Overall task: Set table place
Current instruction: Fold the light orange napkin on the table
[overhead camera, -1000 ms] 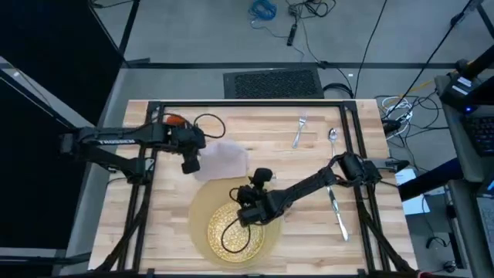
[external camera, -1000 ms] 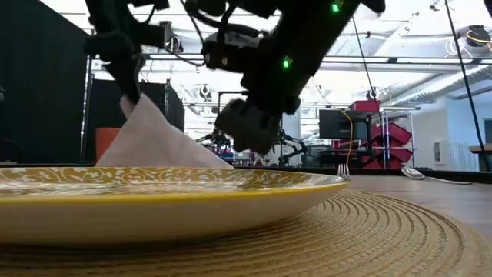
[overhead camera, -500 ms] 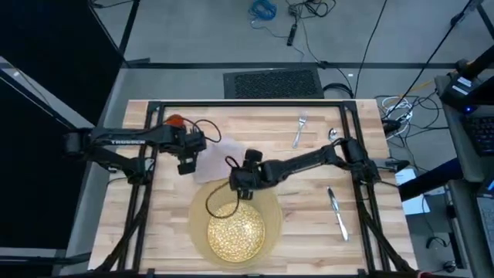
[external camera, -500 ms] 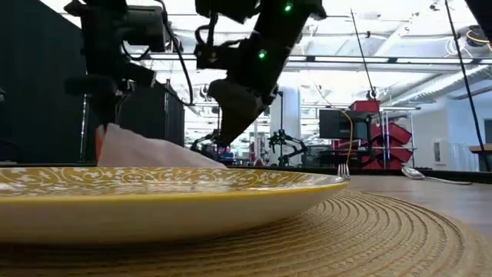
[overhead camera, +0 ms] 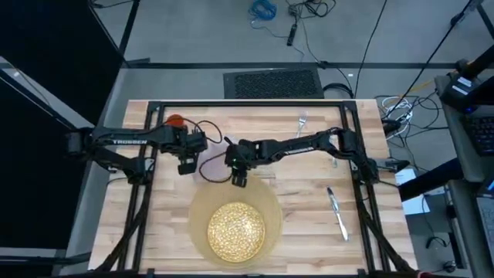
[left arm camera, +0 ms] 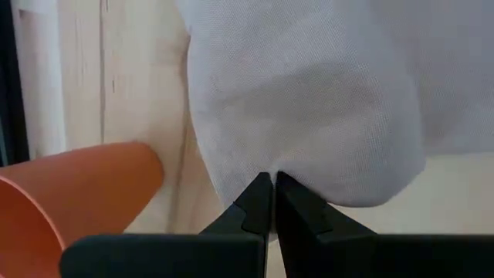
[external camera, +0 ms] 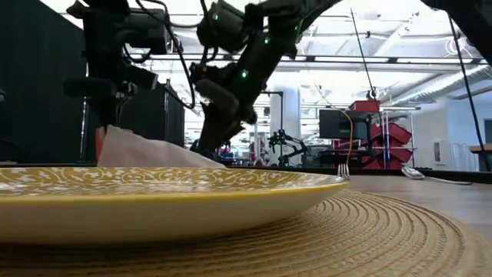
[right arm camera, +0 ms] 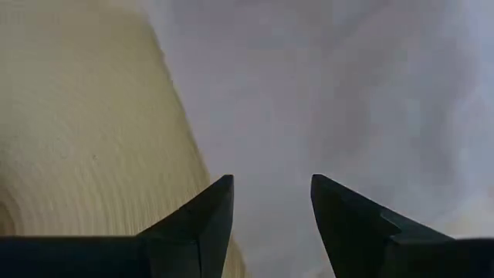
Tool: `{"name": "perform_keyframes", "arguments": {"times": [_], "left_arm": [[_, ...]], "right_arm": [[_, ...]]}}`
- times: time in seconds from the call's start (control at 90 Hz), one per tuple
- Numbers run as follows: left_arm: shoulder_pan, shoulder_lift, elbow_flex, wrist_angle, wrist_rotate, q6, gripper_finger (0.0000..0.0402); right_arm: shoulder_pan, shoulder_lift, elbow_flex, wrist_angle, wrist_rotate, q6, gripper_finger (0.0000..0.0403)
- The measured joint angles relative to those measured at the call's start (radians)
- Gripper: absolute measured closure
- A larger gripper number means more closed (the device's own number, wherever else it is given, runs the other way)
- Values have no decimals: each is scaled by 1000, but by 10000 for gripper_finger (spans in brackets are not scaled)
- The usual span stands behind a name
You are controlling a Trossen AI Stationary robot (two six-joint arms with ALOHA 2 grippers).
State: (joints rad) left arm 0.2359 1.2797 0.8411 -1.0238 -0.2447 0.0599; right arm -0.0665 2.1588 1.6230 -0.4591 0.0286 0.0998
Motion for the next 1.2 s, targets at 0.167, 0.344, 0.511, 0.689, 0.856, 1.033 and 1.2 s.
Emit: {"name": "perform_keyframes", "arguments": {"times": [0.167,0.344,0.511,0.689,0.856,1.033,1.2], "left_arm": [[0,0,0,14,0,2,402],[0,0,0,15,0,9,402],[0,0,0,22,0,9,402],[0,0,0,24,0,8,402],[-1,0,0,24,0,9,402],[0,-1,0,24,1,9,402],[-1,-1,1,25,8,8,402]], "right_arm": [[-36,43,0,3,-55,0,243],[-53,50,0,-34,-87,-3,243],[-87,50,0,-73,-87,-8,243],[-113,64,-1,-65,-106,-12,243],[-139,66,1,-95,-119,-37,243],[-184,67,0,-131,-120,-66,243],[-233,63,1,-194,-117,-88,243]]}}
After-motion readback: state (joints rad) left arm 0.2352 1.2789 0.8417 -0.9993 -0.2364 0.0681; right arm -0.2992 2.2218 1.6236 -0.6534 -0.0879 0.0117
